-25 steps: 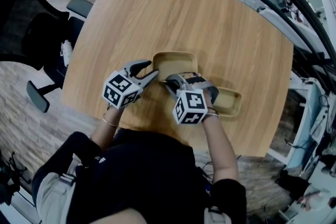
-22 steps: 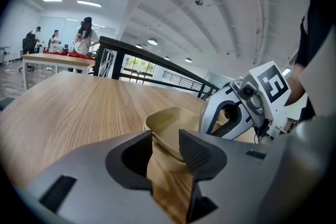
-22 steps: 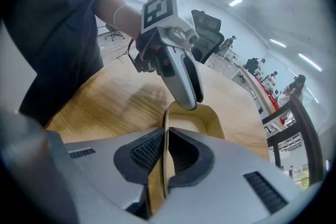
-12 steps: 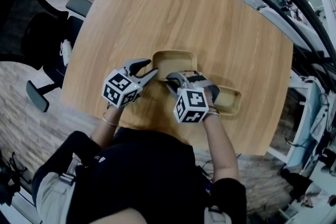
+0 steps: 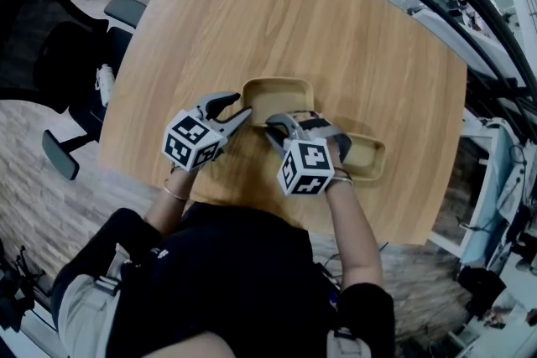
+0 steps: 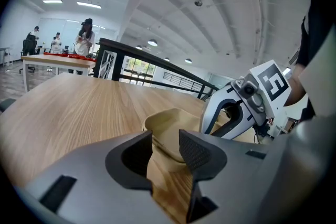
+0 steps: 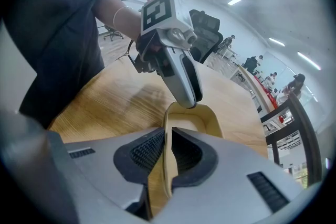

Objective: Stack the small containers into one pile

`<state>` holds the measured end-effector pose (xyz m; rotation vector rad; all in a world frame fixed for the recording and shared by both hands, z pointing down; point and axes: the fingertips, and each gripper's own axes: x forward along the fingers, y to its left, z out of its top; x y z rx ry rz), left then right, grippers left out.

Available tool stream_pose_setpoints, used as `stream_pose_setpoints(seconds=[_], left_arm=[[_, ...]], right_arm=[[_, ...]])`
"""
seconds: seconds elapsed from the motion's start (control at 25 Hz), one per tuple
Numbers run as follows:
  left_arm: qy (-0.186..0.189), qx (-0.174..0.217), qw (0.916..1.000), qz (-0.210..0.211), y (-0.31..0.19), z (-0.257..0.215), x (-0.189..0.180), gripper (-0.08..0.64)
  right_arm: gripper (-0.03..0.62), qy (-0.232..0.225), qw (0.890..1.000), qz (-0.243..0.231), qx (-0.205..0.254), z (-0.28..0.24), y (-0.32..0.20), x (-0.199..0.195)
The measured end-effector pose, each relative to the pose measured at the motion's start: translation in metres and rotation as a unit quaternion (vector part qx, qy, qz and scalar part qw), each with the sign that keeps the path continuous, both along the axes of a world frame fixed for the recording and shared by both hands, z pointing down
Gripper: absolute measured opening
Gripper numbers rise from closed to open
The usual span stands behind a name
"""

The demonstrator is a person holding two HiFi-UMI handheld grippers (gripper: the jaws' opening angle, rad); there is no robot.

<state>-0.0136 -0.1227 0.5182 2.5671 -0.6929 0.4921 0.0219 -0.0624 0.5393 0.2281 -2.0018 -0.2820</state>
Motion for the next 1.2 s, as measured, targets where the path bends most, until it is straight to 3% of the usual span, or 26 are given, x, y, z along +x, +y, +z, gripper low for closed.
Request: stream_pose_setpoints(seconds=[0.68,0.96,1.2], left_arm=[[0.022,0.012,0.9997,0.003,0.008,-0.023,0.0,0.144],[0.049,0.033,0.9982,0.012,0.015,-0.051,0.004,0.143],[0.06,0.059,0.996,0.028,0.024,-0.071,0.014,0.143]], right_arm=[[0.032,-0.02,0.999,0.027,0.027,-0.019,0.0,-0.003],[0.032,-0.085,0.991,0.09,0.054,-0.048,-0.001,-0.001],[0.031,-0.158,0.971,0.165,0.066,-0.072,0.007,0.011]])
